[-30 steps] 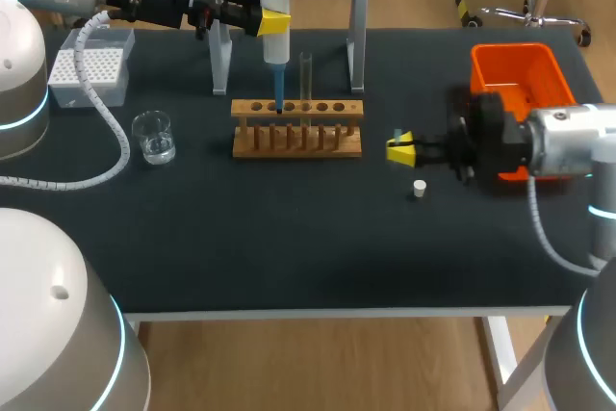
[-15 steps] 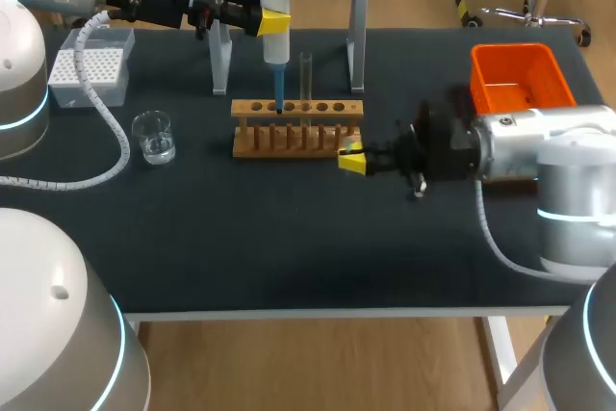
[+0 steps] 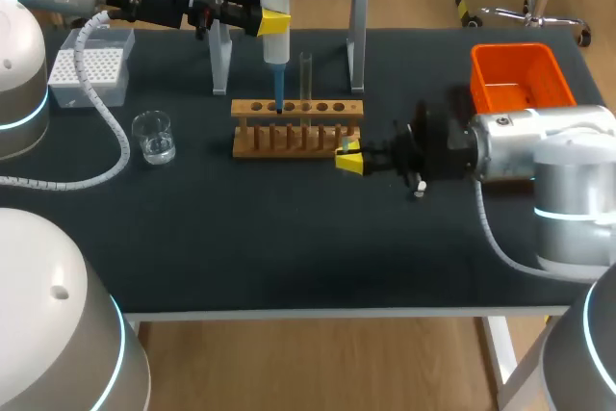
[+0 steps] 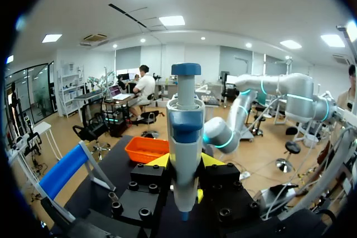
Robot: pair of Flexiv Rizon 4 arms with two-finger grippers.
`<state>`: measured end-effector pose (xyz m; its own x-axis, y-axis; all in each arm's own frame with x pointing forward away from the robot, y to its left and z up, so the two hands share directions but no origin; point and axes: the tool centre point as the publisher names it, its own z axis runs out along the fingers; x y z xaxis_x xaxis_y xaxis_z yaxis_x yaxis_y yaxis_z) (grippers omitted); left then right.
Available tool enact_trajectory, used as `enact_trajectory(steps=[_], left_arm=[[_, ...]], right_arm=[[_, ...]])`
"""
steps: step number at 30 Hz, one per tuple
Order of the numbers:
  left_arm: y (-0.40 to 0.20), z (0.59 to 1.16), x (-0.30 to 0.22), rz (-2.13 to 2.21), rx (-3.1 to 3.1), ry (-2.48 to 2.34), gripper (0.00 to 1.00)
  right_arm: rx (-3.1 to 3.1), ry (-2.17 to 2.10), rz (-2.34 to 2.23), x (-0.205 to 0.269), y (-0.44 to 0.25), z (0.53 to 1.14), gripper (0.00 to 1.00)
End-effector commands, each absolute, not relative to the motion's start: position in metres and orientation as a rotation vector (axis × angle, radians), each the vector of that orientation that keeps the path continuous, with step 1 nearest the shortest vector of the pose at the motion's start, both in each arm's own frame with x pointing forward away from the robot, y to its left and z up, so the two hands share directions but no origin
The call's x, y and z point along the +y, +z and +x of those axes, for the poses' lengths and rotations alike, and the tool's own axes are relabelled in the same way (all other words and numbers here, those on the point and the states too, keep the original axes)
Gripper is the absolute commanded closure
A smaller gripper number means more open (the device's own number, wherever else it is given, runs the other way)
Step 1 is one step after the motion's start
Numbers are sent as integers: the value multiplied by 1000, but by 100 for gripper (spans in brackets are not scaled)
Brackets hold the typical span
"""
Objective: Invert the test tube, pick up the pipette, mount the tip to pipette, aspirate from beaker and dispense into the tube, eject the tip, return the pipette, and cap with the stopper.
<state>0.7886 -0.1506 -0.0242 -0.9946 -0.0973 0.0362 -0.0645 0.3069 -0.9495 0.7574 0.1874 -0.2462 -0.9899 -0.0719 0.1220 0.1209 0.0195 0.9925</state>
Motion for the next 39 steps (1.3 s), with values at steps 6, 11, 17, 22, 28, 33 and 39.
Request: enact_trajectory(steps=[6, 11, 17, 22, 28, 33, 39], left_arm=[[-22, 785, -150, -147, 2507, -1831, 100], [-23, 779, -151, -154, 2489, -1830, 100], [-22, 771, -155, -139, 2467, -1824, 100], [-20, 768, -157, -118, 2445, -1831, 100], [-19, 764, -159, -96, 2438, -1833, 100], [-20, 761, -163, -81, 2456, -1832, 100], [-22, 760, -165, -73, 2479, -1822, 100]], right_arm=[[-2138, -2107, -50, 187, -247, 757, 100], [-2138, -2107, -50, 187, -247, 757, 100], [-2138, -2107, -50, 187, -247, 757, 100], [-2138, -2107, -50, 187, -247, 757, 100], [-2138, -2107, -50, 187, -247, 757, 100], [-2138, -2107, -50, 187, -247, 757, 100], [-2138, -2107, -50, 187, -247, 757, 100]])
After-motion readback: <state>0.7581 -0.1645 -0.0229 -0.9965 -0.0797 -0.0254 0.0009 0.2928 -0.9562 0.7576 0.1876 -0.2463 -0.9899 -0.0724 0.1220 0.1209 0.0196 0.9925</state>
